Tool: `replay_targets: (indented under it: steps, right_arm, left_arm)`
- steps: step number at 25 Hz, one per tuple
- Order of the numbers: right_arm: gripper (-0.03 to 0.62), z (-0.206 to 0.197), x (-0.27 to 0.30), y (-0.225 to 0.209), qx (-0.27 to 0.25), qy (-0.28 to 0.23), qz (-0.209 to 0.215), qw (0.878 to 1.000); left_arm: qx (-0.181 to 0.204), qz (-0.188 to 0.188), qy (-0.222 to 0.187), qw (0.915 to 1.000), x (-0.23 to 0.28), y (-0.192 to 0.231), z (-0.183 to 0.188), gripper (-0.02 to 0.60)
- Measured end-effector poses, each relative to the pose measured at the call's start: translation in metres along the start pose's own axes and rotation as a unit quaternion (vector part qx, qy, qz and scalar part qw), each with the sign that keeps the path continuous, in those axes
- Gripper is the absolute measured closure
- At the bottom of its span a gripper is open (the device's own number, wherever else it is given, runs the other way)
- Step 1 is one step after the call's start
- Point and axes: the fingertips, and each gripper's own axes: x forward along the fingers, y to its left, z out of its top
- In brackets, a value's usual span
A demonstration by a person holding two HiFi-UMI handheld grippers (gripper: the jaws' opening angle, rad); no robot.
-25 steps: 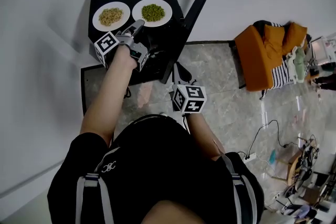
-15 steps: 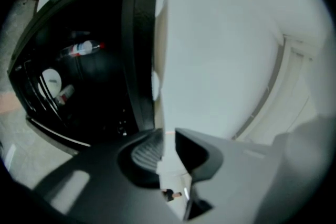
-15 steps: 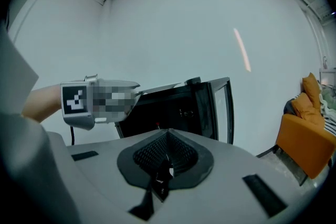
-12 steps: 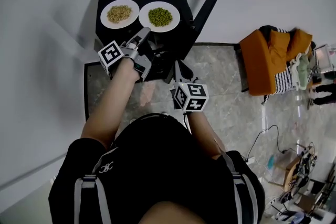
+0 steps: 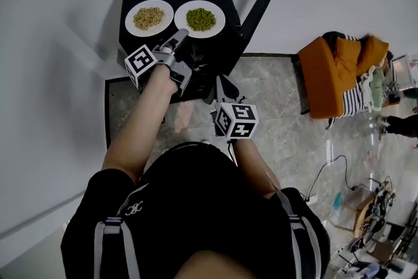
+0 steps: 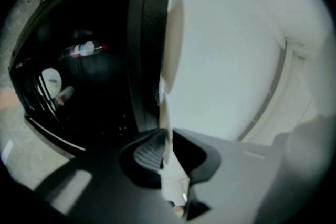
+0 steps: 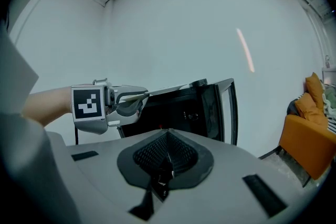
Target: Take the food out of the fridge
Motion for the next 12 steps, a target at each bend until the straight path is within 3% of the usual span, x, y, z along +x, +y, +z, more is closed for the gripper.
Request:
replay_targets:
  steps: [4, 7, 10, 12]
  right_arm:
    - [0.594, -0.001, 0.001, -0.005, 0.001, 0.001, -0.002, 1.000]
    - [0.594, -0.002, 0.003, -0.006, 0.003, 0.003, 0.000, 1.000]
    - [0.594, -0.002, 0.000, 0.000, 0.001, 0.002, 0.004, 1.000]
    - [0.594, 0.001, -0.001, 0.004, -0.001, -0.001, 0.008, 1.000]
  left_arm:
    - [0.022, -0.004, -0.004, 0.9997, -0.001, -0.003, 0.003, 0.549]
    - [0.062, 0.007, -0.010, 0.9980, -0.007, -0.004, 0.007, 0.548]
    - [0.131, 0.018, -0.011, 0.9911, -0.025, -0.009, 0.009, 0.548]
    - [0.210, 0.031, 0.005, 0.9771, -0.038, -0.013, 0.005, 0.554]
